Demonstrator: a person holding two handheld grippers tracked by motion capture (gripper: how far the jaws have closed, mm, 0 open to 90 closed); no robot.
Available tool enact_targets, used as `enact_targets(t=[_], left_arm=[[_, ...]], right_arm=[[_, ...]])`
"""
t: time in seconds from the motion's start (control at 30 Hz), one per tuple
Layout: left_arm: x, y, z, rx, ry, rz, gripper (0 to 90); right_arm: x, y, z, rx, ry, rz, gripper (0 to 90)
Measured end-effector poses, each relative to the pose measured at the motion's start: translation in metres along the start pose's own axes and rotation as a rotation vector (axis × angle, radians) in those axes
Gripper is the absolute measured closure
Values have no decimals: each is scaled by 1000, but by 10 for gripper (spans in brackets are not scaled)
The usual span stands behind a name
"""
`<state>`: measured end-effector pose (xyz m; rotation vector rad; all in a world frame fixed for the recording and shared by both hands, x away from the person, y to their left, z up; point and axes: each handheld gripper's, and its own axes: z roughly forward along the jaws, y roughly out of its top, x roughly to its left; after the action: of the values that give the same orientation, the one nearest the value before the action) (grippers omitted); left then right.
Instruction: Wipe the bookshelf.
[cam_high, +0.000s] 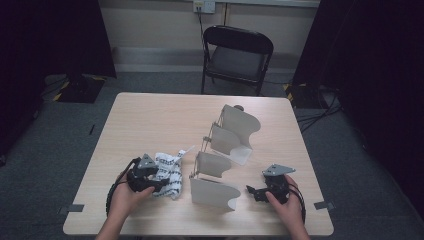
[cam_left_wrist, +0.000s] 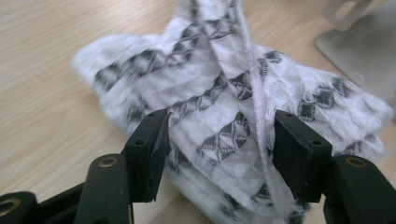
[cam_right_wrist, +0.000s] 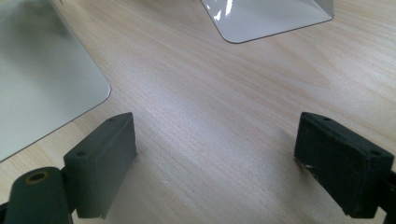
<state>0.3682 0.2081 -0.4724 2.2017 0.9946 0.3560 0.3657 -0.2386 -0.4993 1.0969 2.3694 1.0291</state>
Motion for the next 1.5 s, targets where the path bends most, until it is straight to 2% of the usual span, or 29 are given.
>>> enact_targets(t=[0.1, 0.17, 0.27, 0.5, 0.6, 0.7, 0.77, 0.87, 0.93, 1.0, 1.1, 1.17, 1.23, 1.3, 1.37, 1.43, 1.5], left_arm=[[8, -1, 0, 0, 13, -15, 391], [12, -2, 0, -3, 13, -41, 391], [16, -2, -1, -5, 19, -53, 391], [-3, 14, -6, -84, -26, -45, 389], [-8, 15, 4, -66, -25, -44, 375], [-7, 11, 15, -47, -7, -73, 360], [-8, 8, 21, -23, 7, -65, 357], [-9, 5, 24, -27, 14, -73, 366], [-10, 6, 24, -13, 28, -54, 382], [-11, 7, 24, -13, 25, -40, 426], [-12, 8, 24, -20, -7, -36, 635], [-13, 9, 25, -13, -20, -32, 723], [-14, 11, 25, -5, -23, -16, 744], [-13, 14, 24, 1, -36, -27, 757], [-14, 19, 20, -10, -56, -17, 762], [-17, 28, 15, -50, -73, -15, 762], [-18, 40, 8, -92, -77, 11, 762]], right_arm=[[0, 0, 0, 0, 0, 0, 122], [0, 0, 0, 1, 1, -1, 123], [0, 0, 0, 0, 0, 0, 122], [0, 0, 0, 1, 1, 0, 123], [0, 0, 0, 1, 0, 0, 123], [0, 0, 0, 1, 0, 0, 123], [0, 0, 0, 1, 0, 0, 122], [0, 0, 0, 1, 0, 0, 122], [0, 0, 0, 1, 0, 0, 122], [0, 0, 0, 1, 0, 0, 122], [0, 0, 0, 1, 0, 0, 122], [0, 0, 0, 1, 0, 0, 122], [0, 0, 0, 1, 0, 0, 122], [0, 0, 0, 0, 0, 0, 123], [0, 0, 0, 0, 0, 0, 123], [0, 0, 0, 1, 0, 2, 123], [0, 1, 1, 0, 1, -1, 122]])
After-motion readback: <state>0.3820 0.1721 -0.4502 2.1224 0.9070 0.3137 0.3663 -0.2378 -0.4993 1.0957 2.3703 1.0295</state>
